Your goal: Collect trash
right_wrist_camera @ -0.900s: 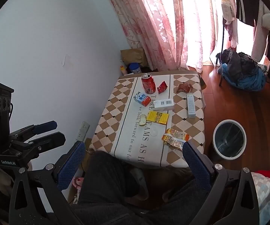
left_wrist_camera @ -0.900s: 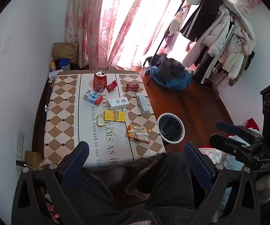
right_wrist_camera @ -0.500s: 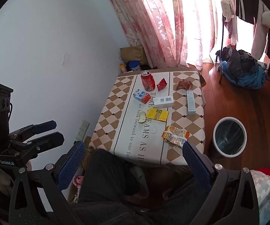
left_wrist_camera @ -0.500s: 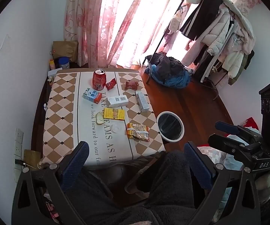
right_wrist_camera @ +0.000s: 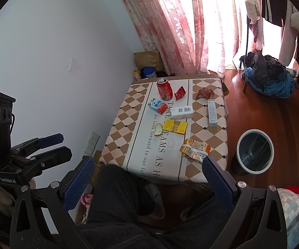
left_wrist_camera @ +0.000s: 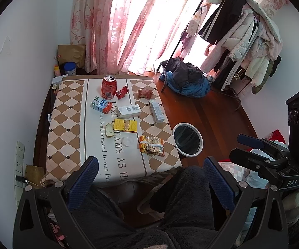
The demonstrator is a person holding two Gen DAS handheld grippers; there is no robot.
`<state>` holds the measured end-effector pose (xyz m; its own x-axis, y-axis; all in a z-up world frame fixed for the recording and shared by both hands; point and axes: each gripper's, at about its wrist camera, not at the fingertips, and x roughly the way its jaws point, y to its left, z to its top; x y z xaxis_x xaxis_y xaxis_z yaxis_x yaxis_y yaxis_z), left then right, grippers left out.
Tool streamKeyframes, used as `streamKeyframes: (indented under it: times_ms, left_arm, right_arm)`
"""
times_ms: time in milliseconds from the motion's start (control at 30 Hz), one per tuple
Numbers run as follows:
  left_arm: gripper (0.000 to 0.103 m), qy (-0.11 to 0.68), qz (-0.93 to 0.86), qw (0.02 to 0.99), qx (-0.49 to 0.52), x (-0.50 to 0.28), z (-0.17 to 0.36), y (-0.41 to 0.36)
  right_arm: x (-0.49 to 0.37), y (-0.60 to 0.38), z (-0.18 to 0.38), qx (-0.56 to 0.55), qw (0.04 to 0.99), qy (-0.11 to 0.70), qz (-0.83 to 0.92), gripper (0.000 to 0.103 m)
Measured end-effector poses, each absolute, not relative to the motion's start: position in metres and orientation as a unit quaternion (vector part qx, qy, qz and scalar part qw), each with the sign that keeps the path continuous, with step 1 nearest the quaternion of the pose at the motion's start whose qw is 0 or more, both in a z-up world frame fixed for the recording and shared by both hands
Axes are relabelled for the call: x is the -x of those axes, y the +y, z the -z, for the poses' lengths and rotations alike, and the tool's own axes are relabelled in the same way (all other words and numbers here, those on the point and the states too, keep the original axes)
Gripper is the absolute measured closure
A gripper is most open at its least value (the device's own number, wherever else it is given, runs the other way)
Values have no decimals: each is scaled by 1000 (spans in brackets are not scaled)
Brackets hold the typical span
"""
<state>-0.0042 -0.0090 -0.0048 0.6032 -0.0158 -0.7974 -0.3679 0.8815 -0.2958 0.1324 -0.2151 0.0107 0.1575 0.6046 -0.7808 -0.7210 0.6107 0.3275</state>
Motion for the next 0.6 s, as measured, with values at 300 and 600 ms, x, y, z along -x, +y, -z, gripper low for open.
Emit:
streamKeyframes:
  times_ms: [300, 600]
  left_arm:
    - [0, 433, -98, 867, 226, 3, 5, -14]
    - [0, 429, -88, 866, 240, 2, 6, -13]
  right_arm:
    - [-133, -212, -11, 60, 755, 481, -442, 0]
    - [-134, -209, -12, 58, 753, 481, -445, 0]
